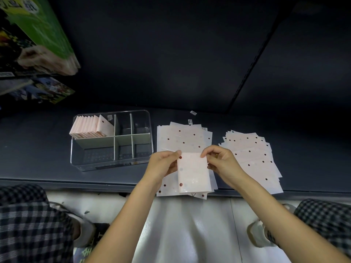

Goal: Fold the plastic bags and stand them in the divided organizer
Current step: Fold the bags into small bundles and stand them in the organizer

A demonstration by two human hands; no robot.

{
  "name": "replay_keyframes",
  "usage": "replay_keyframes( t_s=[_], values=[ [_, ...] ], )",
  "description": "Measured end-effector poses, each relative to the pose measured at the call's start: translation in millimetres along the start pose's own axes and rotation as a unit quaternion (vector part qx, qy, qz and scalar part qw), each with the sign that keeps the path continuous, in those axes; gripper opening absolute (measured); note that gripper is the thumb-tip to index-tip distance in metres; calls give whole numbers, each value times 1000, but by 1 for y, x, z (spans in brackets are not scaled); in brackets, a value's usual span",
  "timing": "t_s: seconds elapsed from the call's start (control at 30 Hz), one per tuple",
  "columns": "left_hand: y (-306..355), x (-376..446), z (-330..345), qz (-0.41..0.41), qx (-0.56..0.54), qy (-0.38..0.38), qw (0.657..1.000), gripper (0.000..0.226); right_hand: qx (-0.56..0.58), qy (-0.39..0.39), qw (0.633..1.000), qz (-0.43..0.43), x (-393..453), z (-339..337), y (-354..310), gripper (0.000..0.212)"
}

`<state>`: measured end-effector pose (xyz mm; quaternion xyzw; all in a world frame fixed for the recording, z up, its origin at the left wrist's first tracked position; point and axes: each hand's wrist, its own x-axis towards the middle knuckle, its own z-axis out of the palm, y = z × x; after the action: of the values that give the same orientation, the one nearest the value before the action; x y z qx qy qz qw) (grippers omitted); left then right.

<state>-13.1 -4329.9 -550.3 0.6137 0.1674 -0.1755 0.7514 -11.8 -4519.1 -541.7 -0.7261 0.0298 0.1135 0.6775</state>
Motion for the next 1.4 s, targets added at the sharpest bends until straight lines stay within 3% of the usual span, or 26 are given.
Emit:
replay_keyframes(
  t_s=[0.13, 0.27, 0.37, 0.53, 0.63, 0.77, 0.87, 1.0, 1.17, 1.23, 1.3, 1.4],
  values=[
    [-1, 2, 1, 118, 99, 40, 987, 21, -34, -7, 999, 11, 4, -3, -3, 42],
    [-2, 1, 3, 234, 271, 41, 933, 15, -173, -38, 983, -46, 10, 3, -15, 26],
    [-1, 1, 4, 269, 299, 33, 915, 12, -246, -83, 964, -57, 16, 9, -21, 12],
    [11, 7, -9, 306, 299, 67, 901, 12, -293, -81, 952, -45, 20, -2, -27, 15],
    [15, 8, -11, 281, 263, 36, 922, 16, -301, -78, 948, -61, 22, -2, -32, 20],
    [17, 15, -30, 156, 207, -52, 964, 6, -290, -60, 952, -76, 31, 1, -42, 20],
    [18, 21, -46, 110, 170, -47, 978, 2, -291, -47, 952, -75, 41, 2, -49, 17],
    [23, 32, -63, 126, 202, -28, 971, 9, -348, -86, 932, -51, 60, 15, -53, 8],
    [40, 48, -88, 162, 288, -3, 944, 22, -394, -172, 902, -34, 89, 52, -60, 14],
    [48, 56, -103, 191, 308, 25, 932, 19, -410, -173, 895, -30, 104, 72, -63, 9],
    [52, 66, -123, 215, 319, 102, 917, 7, -405, -174, 898, -8, 121, 92, -66, 11],
    [50, 83, -161, 212, 417, 262, 844, 18, -339, -135, 931, 18, 151, 127, -73, 8]
  ],
)
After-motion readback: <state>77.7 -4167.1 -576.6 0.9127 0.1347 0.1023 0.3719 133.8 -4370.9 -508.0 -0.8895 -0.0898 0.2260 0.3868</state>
